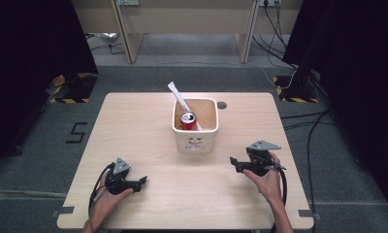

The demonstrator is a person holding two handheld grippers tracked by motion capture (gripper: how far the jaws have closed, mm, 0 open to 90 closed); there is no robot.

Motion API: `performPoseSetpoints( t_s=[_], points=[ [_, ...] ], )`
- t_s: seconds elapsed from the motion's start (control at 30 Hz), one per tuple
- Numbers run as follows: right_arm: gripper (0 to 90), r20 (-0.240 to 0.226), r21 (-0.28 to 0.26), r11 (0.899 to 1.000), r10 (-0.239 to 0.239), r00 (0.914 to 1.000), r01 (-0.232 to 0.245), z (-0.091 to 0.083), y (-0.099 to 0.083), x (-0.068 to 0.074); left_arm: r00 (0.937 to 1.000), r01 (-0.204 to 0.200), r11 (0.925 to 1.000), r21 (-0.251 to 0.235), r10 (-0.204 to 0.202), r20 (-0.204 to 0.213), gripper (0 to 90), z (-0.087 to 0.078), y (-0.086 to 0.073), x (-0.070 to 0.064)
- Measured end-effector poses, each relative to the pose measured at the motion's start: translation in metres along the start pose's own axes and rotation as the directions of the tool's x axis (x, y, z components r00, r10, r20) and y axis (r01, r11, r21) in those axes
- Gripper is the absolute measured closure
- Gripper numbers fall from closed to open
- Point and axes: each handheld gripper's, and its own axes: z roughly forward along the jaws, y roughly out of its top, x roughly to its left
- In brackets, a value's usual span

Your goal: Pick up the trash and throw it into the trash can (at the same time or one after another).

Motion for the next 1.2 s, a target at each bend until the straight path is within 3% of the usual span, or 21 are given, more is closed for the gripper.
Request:
performPoseSetpoints(
  t_s=[0.2, 0.63, 0.8, 0.93, 1.07, 1.2],
  points=[
    [20.3, -0.004, 0.033, 0.999, 0.006, 1.0, -0.006, 0.005, -0.013, 0.002, 1.0, 0.0, 1.0, 0.0, 0.0, 0.0, 14.1, 0.0, 0.0, 0.0],
    [17.2, 0.061, 0.085, 0.996, -0.03, 0.9977, 0.025, 0.012, -0.032, 0.007, 1.0, 0.0, 1.0, 0.0, 0.0, 0.0, 14.1, 0.0, 0.0, 0.0],
    [16.4, 0.093, 0.152, 0.987, -0.068, 0.9934, 0.053, 0.018, -0.038, 0.01, 1.0, 0.0, 1.0, 0.0, 0.0, 0.0, 14.1, 0.0, 0.0, 0.0],
    [15.8, 0.085, 0.14, 0.99, -0.041, 0.9956, 0.029, 0.019, -0.042, 0.01, 1.0, 0.0, 1.0, 0.0, 0.0, 0.0, 14.1, 0.0, 0.0, 0.0],
    [14.6, 0.086, 0.107, 0.994, -0.038, 0.9955, 0.029, 0.019, -0.046, 0.009, 1.0, 0.0, 1.0, 0.0, 0.0, 0.0, 14.1, 0.0, 0.0, 0.0],
    [14.5, 0.098, 0.107, 0.994, -0.031, 0.9947, 0.021, 0.019, -0.047, 0.011, 1.0, 0.0, 1.0, 0.0, 0.0, 0.0, 14.1, 0.0, 0.0, 0.0]
  ],
)
